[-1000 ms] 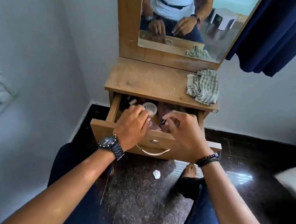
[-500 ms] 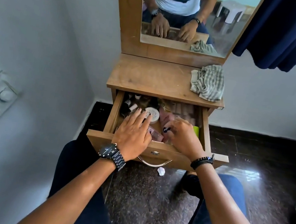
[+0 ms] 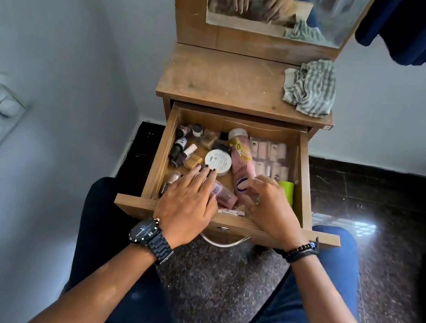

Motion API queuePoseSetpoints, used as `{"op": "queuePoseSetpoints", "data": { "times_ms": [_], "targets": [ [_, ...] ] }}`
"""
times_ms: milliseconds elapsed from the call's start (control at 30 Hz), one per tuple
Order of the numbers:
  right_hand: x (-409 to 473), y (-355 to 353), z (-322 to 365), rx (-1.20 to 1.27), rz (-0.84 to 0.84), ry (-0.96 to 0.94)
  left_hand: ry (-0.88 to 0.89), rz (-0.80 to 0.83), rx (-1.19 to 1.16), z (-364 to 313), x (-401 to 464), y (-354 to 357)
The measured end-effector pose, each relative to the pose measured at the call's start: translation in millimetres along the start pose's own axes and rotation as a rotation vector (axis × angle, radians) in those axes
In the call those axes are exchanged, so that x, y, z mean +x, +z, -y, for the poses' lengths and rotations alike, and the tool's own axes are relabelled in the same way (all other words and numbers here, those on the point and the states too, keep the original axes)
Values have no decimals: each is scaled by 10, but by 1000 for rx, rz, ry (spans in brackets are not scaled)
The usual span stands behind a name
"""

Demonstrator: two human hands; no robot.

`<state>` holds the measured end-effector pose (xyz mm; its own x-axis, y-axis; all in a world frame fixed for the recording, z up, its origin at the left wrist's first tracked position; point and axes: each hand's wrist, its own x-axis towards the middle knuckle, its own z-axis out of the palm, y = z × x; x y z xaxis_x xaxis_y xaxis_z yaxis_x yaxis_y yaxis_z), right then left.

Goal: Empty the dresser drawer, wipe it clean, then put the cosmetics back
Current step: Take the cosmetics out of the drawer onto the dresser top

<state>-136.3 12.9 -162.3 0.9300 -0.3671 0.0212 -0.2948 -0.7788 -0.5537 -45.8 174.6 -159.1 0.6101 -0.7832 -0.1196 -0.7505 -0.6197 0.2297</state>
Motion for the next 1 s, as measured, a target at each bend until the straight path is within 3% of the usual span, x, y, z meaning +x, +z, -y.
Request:
{"op": "queuePoseSetpoints", "data": {
  "times_ms": [267, 500, 667, 1000],
  "targets": [
    [-16, -45, 12, 33, 57, 32, 1, 109, -29, -24, -17, -98],
    [206, -198, -4, 90, 60, 97, -30, 386, -197, -169, 333, -468],
    [563, -235, -67, 122, -16, 203, -102, 464, -465, -245, 874, -464],
    [664, -89, -134, 273, 66, 401, -412, 534, -1036, -153, 1047, -105]
  ]
}}
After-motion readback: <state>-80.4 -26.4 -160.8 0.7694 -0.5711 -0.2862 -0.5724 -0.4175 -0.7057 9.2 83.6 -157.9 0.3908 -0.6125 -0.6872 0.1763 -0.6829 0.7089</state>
